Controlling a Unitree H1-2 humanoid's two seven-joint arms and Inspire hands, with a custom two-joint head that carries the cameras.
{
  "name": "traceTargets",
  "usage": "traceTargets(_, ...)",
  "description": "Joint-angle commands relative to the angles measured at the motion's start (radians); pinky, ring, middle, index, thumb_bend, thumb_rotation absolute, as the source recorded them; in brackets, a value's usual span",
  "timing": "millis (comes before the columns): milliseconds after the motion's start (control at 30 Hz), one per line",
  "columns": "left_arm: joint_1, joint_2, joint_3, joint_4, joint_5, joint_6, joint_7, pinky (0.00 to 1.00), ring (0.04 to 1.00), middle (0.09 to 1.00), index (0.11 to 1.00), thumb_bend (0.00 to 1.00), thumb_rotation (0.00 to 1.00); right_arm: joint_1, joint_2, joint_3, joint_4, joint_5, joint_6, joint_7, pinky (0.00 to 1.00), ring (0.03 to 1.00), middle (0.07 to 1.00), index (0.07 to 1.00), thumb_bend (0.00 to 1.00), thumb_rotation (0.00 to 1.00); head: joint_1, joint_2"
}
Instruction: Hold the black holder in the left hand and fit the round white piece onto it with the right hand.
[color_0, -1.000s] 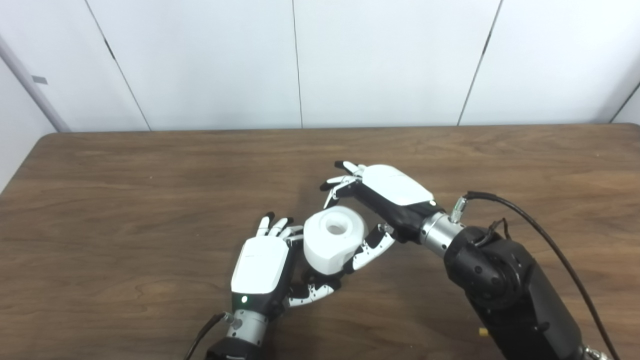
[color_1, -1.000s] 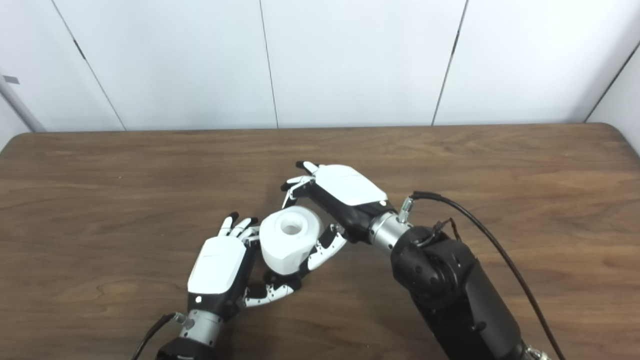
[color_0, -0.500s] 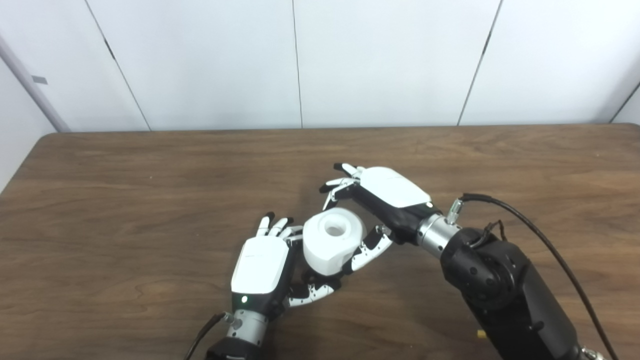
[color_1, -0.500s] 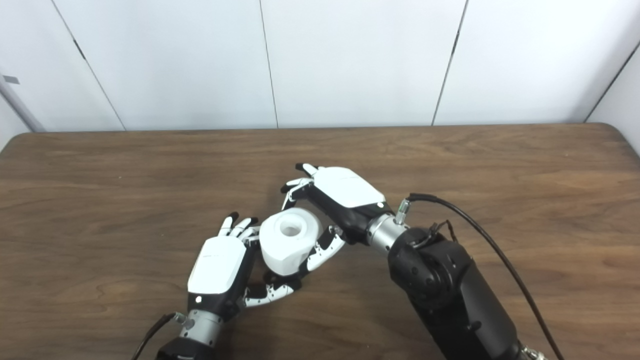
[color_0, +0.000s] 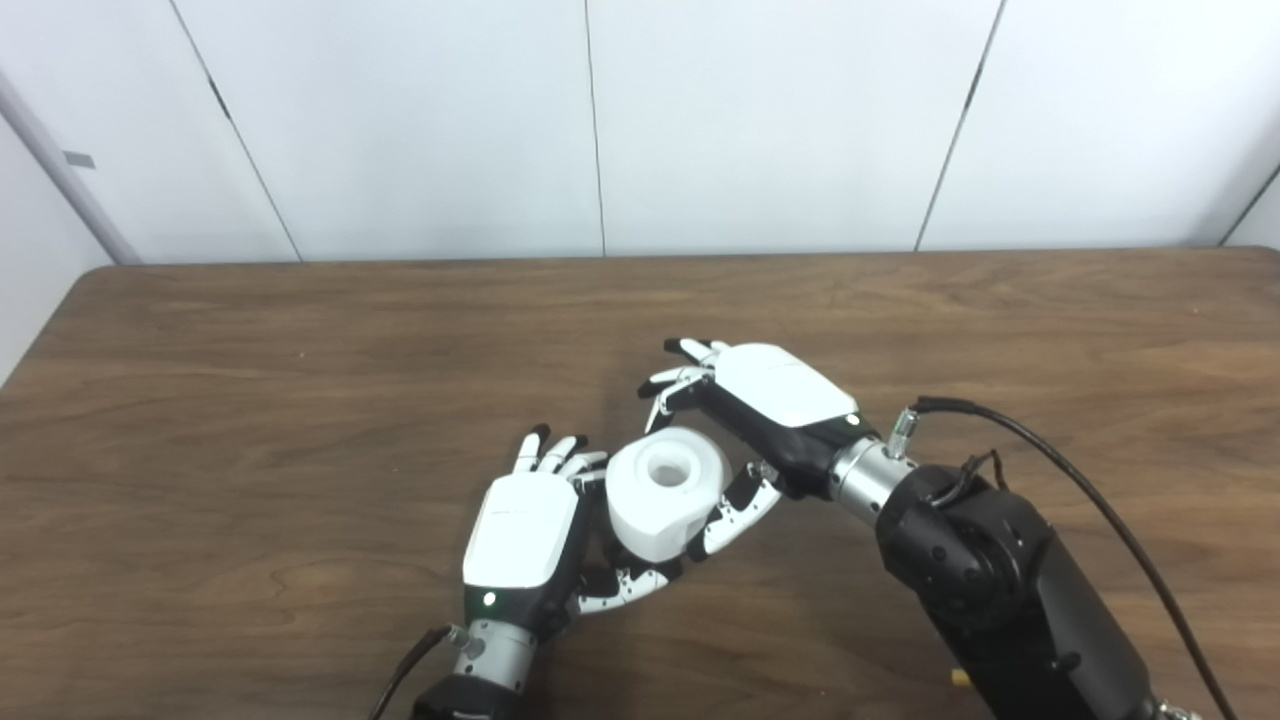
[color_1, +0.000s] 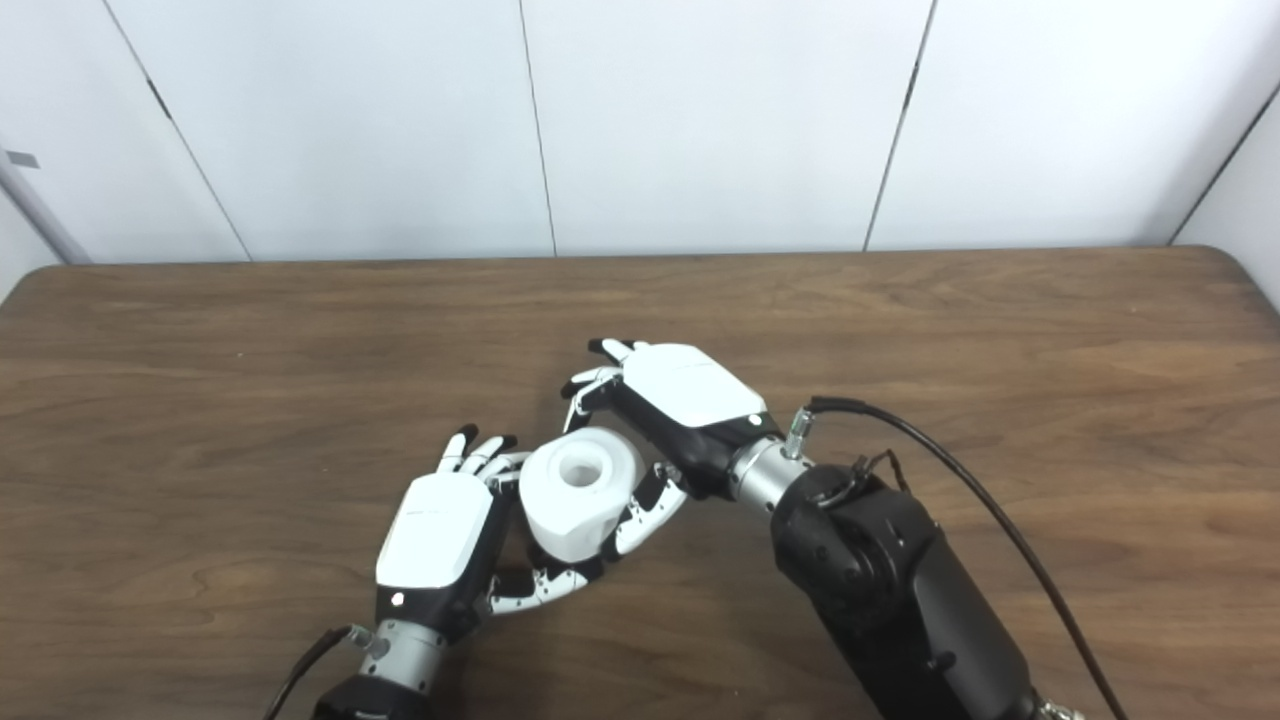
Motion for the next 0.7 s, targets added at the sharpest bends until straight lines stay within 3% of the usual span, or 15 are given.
traceTargets(0, 0.008, 0.005, -0.019, 0.017, 0.024, -0.002, -0.026, 1.00, 0.891, 0.778, 0.484, 0.52, 0.05, -0.028, -0.001, -0.007, -0.008, 0.000, -0.027, -0.011, 1.00, 0.985, 0.839, 0.552, 0.77, 0.22, 0.001, 0.002)
traceTargets(67, 0.008, 0.006, -0.018, 0.018, 0.022, -0.003, -0.026, 1.00, 0.891, 0.777, 0.484, 0.52, 0.05, -0.028, -0.002, -0.008, -0.008, 0.001, -0.027, -0.009, 1.00, 0.986, 0.843, 0.590, 0.93, 0.27, -0.002, 0.001)
traceTargets(167, 0.009, 0.006, -0.018, 0.014, 0.021, -0.002, -0.030, 1.00, 0.895, 0.779, 0.484, 0.52, 0.05, -0.027, -0.004, -0.009, -0.008, 0.002, -0.025, -0.008, 1.00, 0.990, 0.848, 0.606, 0.99, 0.29, -0.003, 0.001)
traceTargets(433, 0.008, 0.007, -0.018, 0.013, 0.027, 0.002, -0.034, 1.00, 0.895, 0.778, 0.484, 0.52, 0.06, -0.025, -0.009, -0.013, -0.012, 0.000, -0.020, 0.000, 1.00, 1.000, 0.881, 0.661, 1.00, 0.34, -0.003, 0.001)
traceTargets(667, 0.007, 0.007, -0.018, 0.011, 0.024, 0.002, -0.038, 1.00, 0.894, 0.779, 0.485, 0.52, 0.06, -0.022, -0.015, -0.014, -0.029, -0.018, -0.007, 0.016, 1.00, 1.000, 0.996, 0.777, 1.00, 0.42, -0.003, 0.001)
